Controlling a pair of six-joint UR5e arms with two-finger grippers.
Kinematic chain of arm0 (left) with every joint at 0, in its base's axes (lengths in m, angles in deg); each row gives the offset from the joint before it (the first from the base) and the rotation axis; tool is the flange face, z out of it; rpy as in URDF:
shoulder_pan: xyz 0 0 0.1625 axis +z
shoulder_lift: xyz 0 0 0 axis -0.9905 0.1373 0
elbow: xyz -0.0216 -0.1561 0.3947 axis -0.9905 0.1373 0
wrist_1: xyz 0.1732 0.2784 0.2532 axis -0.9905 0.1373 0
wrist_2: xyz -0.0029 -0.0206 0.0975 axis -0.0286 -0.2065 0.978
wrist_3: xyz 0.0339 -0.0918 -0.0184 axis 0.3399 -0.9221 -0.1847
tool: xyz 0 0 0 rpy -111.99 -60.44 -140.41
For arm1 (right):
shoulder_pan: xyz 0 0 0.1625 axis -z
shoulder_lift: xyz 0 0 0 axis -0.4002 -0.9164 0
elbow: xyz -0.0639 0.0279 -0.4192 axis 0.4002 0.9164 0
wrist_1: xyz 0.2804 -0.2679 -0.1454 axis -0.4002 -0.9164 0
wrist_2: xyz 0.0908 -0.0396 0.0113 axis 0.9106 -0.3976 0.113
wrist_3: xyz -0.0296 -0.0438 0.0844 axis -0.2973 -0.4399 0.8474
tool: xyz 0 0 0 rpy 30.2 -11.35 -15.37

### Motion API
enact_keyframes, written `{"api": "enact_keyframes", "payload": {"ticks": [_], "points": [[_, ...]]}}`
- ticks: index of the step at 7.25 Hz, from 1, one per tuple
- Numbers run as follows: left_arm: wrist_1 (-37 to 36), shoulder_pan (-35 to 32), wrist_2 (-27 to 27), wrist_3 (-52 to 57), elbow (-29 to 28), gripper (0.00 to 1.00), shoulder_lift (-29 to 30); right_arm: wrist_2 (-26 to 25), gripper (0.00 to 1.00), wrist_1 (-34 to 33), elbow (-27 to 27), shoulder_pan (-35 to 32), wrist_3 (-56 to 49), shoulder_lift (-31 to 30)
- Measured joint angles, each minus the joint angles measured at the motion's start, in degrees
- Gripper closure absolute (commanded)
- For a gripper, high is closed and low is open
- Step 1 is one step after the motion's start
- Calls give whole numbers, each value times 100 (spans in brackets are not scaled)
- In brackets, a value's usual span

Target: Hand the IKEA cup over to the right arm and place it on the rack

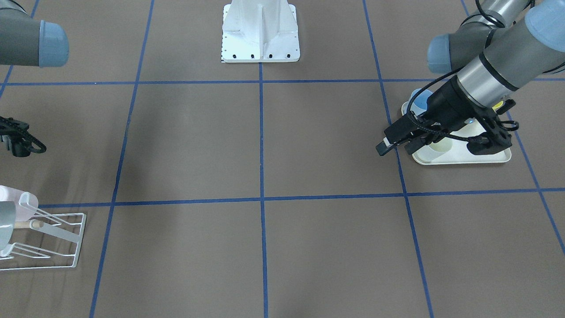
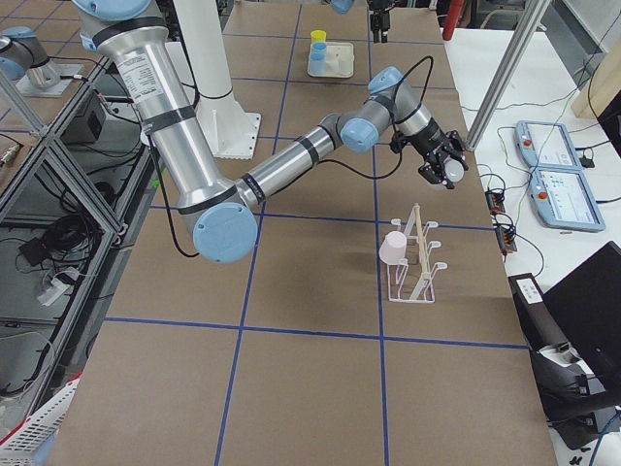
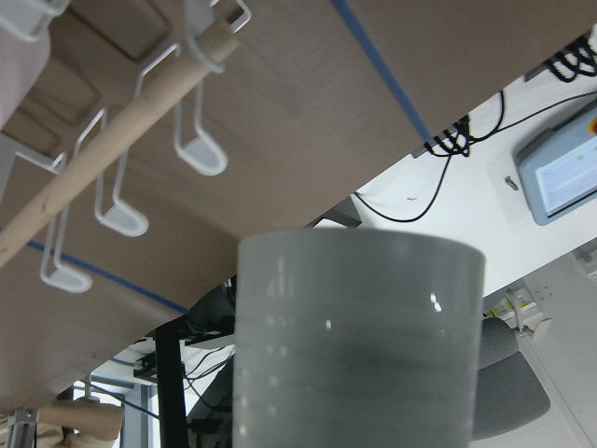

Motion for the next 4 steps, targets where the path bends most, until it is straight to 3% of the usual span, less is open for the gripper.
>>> {"api": "enact_keyframes", "payload": {"ticks": [4], "points": [[8,6,30,0,-5,0,-7,-1010,76,452,571,-26,-569,-255]]}}
